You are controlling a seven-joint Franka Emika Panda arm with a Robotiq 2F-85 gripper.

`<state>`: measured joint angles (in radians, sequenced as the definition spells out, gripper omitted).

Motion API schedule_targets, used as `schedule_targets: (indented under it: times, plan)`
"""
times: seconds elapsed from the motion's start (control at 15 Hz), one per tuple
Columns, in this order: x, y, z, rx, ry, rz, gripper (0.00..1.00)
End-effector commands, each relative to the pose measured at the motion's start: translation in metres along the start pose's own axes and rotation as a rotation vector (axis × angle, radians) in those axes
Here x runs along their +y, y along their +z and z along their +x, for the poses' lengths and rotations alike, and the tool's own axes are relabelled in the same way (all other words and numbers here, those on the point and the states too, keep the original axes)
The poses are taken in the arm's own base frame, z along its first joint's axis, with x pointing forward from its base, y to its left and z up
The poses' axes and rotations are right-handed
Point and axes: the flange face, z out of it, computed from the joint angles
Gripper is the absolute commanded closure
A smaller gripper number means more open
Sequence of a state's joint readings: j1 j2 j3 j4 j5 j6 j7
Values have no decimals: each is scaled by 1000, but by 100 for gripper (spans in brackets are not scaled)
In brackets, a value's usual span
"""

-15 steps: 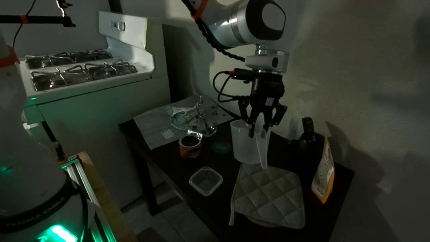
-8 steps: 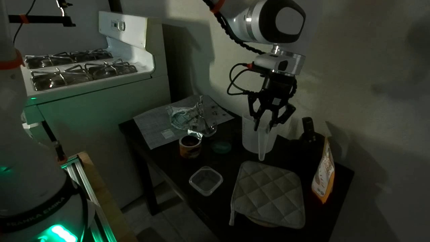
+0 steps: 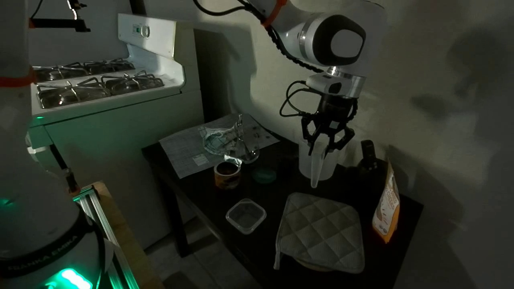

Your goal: Pour out the black object from the jar

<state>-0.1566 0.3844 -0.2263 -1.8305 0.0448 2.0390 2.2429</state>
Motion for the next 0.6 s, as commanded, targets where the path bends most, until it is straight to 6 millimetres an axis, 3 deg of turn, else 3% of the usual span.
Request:
schedule_targets:
  times: [0.0,0.33,0.4,0.53]
  plan:
    - [-5,15,-21,-16,68,35,89]
    - [9,37,-36,27,77,-9,89]
    - [13,40,-38,37,82,-12,39]
    - [22,40,-41,46,98,-18,31]
